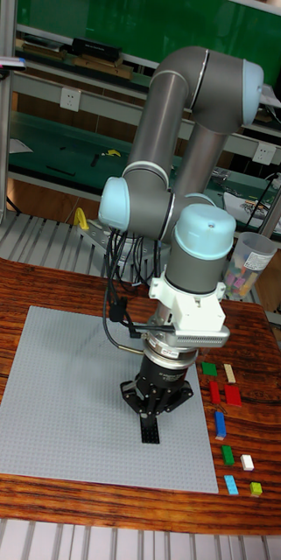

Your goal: Build with small Lego blocks

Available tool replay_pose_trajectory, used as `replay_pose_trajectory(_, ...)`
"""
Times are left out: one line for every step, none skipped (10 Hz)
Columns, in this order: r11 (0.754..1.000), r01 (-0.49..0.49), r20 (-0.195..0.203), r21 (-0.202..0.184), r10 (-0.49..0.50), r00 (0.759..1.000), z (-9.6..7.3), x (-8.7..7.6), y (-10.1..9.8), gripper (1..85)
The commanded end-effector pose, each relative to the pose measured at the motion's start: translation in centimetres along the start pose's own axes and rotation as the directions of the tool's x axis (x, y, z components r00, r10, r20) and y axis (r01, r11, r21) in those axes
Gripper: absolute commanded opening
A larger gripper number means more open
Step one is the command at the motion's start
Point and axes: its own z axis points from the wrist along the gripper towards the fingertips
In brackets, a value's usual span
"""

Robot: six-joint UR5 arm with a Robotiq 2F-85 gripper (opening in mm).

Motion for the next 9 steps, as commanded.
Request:
replay_pose_trajectory(1.000,0.011,-0.012,0.020,-0.011,1.000,-0.1,0.8,-1.5,1.3)
replay_pose_trajectory(1.000,0.006,-0.016,0.018,-0.006,1.000,-0.2,1.0,-1.4,1.3)
replay_pose_trajectory(1.000,-0.003,-0.011,0.010,0.003,1.000,0.0,0.9,-1.1,1.3)
replay_pose_trajectory(1.000,-0.007,-0.004,-0.001,0.007,1.000,0.2,0.9,-0.5,1.3)
replay_pose_trajectory(1.000,0.002,-0.001,0.009,-0.002,1.000,-0.1,0.8,-0.9,1.3)
replay_pose_trajectory(1.000,0.003,-0.004,0.016,-0.003,1.000,-0.4,0.8,-1.3,1.3)
replay_pose_trajectory(1.000,-0.003,-0.004,0.017,0.003,1.000,-0.4,0.8,-1.4,1.3)
replay_pose_trajectory(1.000,-0.003,-0.005,0.022,0.003,1.000,-0.4,0.9,-1.5,1.3)
replay_pose_trajectory(1.000,-0.004,-0.001,0.024,0.004,1.000,-0.4,0.8,-1.6,1.3)
